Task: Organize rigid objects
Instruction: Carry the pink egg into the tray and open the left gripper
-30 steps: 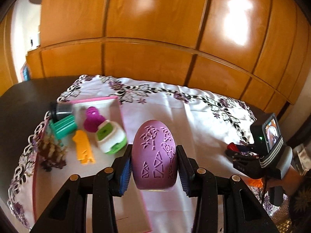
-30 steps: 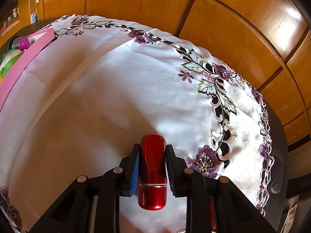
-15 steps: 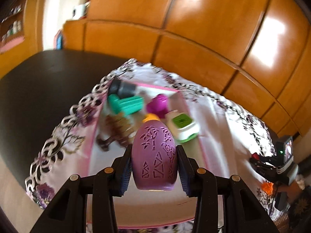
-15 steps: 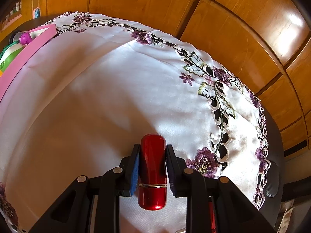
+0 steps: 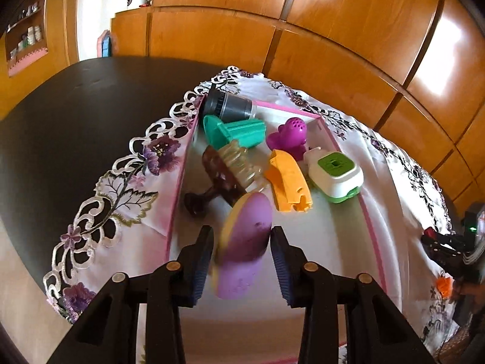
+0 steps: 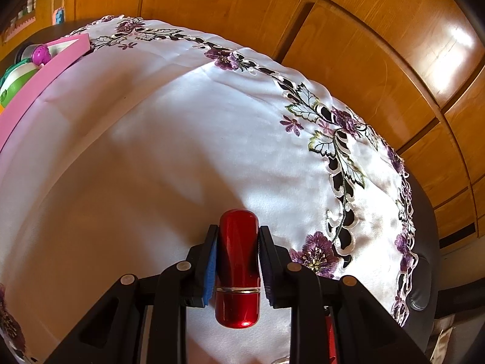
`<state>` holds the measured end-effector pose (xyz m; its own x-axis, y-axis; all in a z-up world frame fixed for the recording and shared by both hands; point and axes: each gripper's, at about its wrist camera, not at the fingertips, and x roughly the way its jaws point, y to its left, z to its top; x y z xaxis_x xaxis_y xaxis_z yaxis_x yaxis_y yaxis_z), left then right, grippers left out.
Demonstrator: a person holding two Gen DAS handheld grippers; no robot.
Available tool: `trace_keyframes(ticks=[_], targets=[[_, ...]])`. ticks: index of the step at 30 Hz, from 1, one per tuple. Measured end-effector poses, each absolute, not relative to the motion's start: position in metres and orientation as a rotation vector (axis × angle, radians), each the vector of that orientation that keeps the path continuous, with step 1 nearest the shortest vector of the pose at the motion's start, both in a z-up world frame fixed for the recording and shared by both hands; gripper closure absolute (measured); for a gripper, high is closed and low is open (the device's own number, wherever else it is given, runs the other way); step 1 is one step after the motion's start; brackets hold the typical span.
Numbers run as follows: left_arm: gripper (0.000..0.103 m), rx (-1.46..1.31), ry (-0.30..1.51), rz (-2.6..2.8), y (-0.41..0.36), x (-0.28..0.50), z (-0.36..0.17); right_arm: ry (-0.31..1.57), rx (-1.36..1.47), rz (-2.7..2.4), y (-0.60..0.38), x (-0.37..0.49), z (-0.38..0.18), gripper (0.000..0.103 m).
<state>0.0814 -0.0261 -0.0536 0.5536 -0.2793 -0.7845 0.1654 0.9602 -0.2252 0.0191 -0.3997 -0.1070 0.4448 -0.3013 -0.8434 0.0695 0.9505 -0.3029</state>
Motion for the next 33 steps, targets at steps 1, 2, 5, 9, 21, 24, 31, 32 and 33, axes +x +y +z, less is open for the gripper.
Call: trace_keyframes(ticks=[1,2,5,9,21,24,31,32,33], targets=[[0.062,-0.129,0.945,-0.26,-0.025,0.082,-0.054,1.088,-0.239,-0.233,-0.399,0.019,-0.107,0.079],[0.06,-0.124,0.939,-0.252,-0.025,0.082,-0.054,1.088,-0.239,-0.233,-0.399,0.019,-0.107,0.079],[0.059,-0.099,0.917,-0.236,-0.024,0.08,-0.054,1.088,-0.242,-0.232,-0.399,0.019,-0.107,0.079],[0.058,-0.041,0.873,-0.196,-0.026,0.073,-0.049,1.088,-0.243,-0.232,-0.399,0.019,-0.106,0.079],[0.049,0.004,0.834,-0.126,-0.017,0.059,-0.038,1.086,-0.267,-0.24,-0.396,0.019,-0.106,0.079],[0.047,0.007,0.827,-0.127,-0.018,0.054,-0.037,1.086,-0.272,-0.242,-0.395,0.018,-0.106,0.079],[0.041,0.02,0.804,-0.132,-0.027,0.047,-0.031,1.087,-0.276,-0.248,-0.395,0.018,-0.106,0.079],[0.041,0.02,0.804,-0.131,-0.028,0.047,-0.031,1.087,-0.277,-0.248,-0.395,0.018,-0.106,0.079],[0.041,0.02,0.806,-0.131,-0.028,0.047,-0.031,1.087,-0.278,-0.249,-0.394,0.018,-0.106,0.079]])
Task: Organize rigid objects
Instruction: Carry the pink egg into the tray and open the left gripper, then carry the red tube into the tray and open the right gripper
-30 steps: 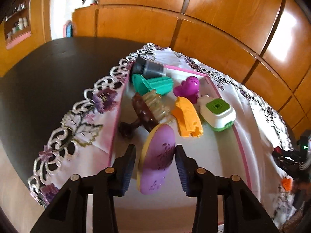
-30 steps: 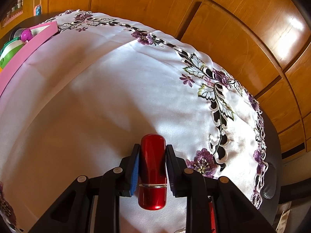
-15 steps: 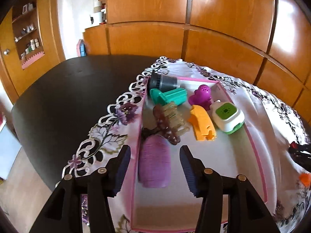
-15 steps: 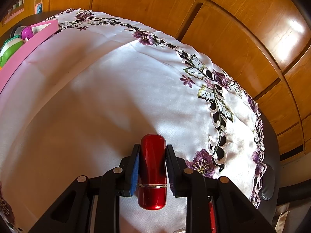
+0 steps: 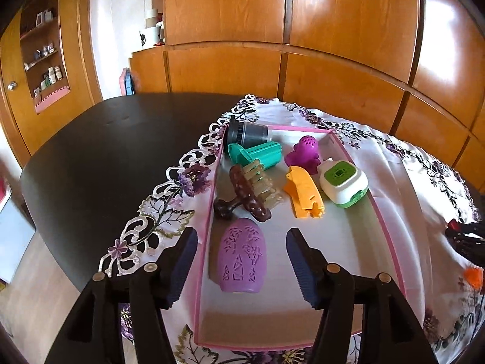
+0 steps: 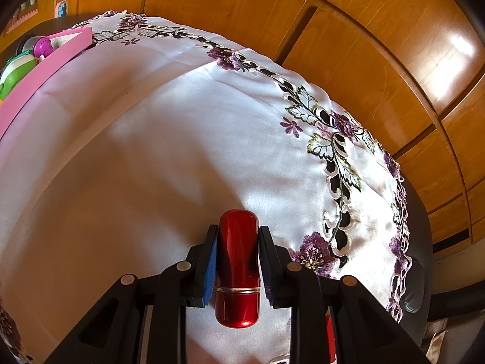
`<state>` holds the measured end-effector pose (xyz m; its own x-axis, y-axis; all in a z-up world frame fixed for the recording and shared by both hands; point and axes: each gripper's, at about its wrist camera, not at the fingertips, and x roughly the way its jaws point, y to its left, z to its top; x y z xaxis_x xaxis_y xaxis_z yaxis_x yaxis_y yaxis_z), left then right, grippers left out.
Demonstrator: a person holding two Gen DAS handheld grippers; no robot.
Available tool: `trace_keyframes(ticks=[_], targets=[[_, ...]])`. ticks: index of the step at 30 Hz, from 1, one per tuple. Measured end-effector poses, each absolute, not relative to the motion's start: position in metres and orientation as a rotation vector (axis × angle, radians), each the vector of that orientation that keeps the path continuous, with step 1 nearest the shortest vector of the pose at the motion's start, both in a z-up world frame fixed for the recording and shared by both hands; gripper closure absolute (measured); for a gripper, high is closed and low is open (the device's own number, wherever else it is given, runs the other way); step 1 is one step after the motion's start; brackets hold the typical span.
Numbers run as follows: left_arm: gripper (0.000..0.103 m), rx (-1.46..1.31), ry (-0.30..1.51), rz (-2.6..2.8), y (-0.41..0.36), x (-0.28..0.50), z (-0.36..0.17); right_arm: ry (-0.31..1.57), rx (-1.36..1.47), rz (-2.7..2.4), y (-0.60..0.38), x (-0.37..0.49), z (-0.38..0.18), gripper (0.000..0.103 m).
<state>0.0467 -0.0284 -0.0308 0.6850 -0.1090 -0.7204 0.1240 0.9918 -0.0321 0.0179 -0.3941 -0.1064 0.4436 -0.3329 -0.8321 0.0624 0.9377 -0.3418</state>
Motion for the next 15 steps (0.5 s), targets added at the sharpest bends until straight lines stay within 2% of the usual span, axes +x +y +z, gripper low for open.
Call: trace_keyframes(ticks=[11,15], targets=[[0.039,0.012,0.805,-0.111,-0.027,0.0459,-0.0296,1.087,-0.278,-0.254,-0.3937,0.018,-0.1067,0.079],[0.032,0.002,0.791,-0.108,-0.0249,0.0447,-0.0268,1.087,-0.267,-0.258,-0.3949,0.018,-0.1062,0.079]])
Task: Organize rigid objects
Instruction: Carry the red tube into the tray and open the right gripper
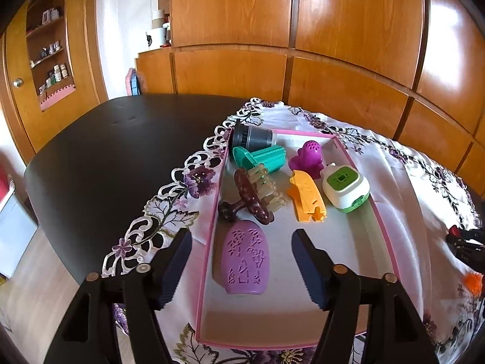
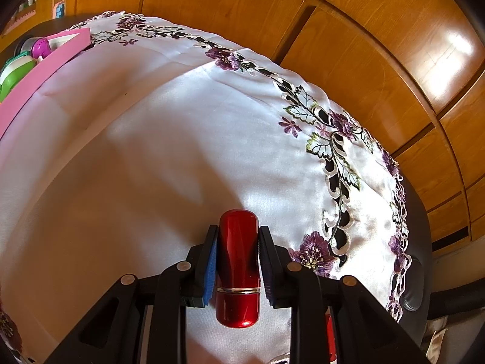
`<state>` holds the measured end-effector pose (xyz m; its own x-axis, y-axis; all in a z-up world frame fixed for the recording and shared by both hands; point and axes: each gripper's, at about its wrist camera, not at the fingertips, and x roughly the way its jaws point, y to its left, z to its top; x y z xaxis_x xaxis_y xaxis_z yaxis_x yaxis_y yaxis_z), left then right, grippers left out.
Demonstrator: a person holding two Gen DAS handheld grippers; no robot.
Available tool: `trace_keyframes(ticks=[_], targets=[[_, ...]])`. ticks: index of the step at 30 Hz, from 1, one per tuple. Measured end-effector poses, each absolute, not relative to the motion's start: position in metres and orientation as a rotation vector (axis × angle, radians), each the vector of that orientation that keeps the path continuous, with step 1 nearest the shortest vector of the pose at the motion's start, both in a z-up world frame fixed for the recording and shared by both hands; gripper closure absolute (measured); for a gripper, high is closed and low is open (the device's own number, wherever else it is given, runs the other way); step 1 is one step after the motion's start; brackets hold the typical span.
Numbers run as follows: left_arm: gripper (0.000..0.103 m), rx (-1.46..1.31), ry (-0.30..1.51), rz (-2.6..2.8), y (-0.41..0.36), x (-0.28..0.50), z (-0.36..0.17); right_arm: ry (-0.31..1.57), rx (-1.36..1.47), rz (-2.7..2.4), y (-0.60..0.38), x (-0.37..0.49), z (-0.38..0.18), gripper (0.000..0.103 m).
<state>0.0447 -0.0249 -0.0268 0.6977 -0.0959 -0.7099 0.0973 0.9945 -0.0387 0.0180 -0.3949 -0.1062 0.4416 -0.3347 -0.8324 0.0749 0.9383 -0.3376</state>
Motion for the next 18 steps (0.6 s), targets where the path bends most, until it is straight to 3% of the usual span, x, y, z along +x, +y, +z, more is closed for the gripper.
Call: trace_keyframes(ticks=[12,18], targets=[[0.031,-0.01,0.788,-0.101,-0.021,0.044,-0.027,1.088,-0.262,-0.278,-0.394,0.018,-0.106,0.079],[0.03,-0.025,0.777,-0.098,-0.015,0.045,-0.023,1.013,0.009,-0.245,-0.402,0.016,-0.058,0.079]])
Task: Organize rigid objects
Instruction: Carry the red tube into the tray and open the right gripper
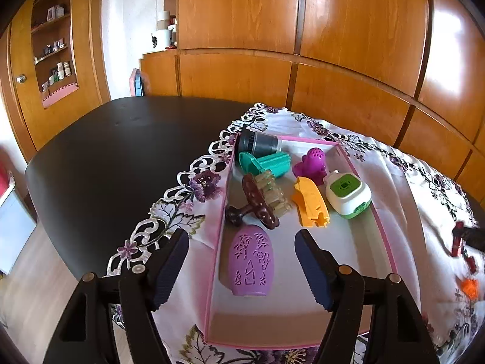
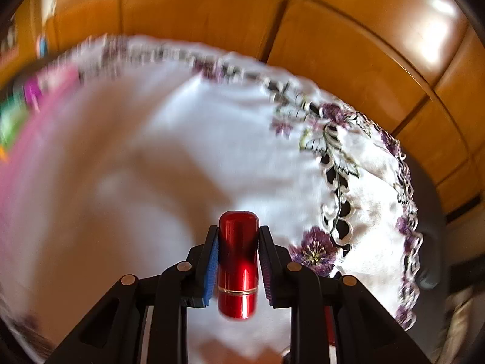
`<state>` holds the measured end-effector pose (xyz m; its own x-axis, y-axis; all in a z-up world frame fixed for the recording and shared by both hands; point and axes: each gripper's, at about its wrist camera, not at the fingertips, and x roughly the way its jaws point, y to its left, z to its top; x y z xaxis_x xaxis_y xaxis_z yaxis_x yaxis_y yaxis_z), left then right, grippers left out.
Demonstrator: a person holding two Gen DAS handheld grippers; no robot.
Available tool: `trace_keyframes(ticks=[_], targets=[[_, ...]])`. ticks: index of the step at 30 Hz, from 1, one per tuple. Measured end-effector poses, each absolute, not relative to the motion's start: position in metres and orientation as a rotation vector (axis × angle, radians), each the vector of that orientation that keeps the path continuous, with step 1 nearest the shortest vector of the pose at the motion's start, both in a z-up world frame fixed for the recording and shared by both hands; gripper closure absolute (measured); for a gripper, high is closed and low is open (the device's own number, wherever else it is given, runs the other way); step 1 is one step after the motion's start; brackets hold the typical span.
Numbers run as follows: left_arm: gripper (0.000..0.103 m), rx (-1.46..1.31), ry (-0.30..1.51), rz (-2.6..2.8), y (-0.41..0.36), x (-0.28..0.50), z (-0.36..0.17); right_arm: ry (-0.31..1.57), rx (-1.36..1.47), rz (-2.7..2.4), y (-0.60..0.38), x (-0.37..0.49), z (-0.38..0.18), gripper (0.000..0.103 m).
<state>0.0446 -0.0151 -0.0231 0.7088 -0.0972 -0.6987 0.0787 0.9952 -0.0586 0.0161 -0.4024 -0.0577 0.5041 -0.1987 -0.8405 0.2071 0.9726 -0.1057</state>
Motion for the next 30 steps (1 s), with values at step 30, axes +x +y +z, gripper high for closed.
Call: trace_keyframes(ticks=[30], targets=[[0.026,-0.096,0.788,-0.02,0.027,0.046,-0.031,1.139,0.069,0.319,-0.13,0.109,-0.075,0.076]])
